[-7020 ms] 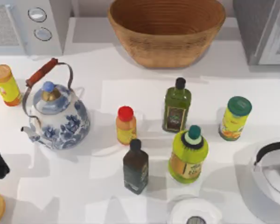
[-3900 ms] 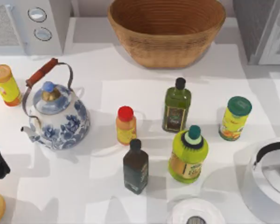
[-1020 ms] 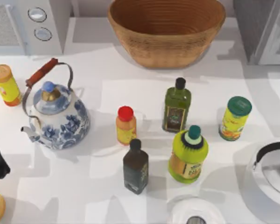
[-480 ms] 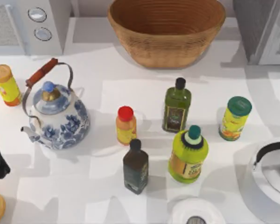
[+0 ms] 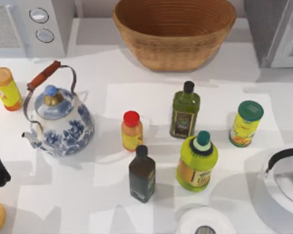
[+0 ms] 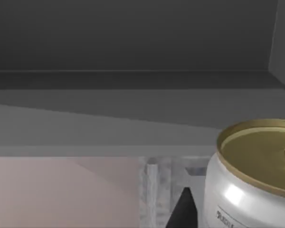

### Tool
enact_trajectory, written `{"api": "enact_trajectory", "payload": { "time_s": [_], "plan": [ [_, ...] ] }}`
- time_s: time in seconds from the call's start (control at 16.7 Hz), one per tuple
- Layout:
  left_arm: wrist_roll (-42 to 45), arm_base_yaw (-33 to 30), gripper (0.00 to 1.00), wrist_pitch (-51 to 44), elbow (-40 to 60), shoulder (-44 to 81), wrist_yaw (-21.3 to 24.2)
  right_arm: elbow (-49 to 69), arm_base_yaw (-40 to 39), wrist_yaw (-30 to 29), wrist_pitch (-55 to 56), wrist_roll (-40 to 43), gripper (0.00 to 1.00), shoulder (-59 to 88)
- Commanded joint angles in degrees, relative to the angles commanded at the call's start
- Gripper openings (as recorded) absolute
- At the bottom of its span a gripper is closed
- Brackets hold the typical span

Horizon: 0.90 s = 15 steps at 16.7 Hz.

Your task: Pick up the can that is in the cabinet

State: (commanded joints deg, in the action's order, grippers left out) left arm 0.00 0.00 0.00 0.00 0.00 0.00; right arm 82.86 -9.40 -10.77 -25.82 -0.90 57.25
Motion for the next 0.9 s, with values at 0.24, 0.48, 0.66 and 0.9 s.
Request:
{"api": "enact_trajectory", "payload": {
  "time_s": [0.24, 0.48, 0.66, 0.9],
  "plan": [
    [0.00, 0.00, 1.00, 0.00, 0.00, 0.00, 0.00, -22.29, 2.44, 2.71, 6.39, 0.20, 0.00, -14.34],
    [0.00, 0.00, 1.00, 0.00, 0.00, 0.00, 0.00, -45.52, 5.09, 5.58, 13.34, 0.44, 0.00, -29.94],
    [0.00, 0.00, 1.00, 0.00, 0.00, 0.00, 0.00, -61.14, 6.96, 7.55, 18.26, 0.61, 0.00, -40.85],
    [0.00, 0.00, 1.00, 0.00, 0.00, 0.00, 0.00, -76.50, 8.80, 9.66, 23.42, 0.81, 0.00, -52.15]
  ]
}}
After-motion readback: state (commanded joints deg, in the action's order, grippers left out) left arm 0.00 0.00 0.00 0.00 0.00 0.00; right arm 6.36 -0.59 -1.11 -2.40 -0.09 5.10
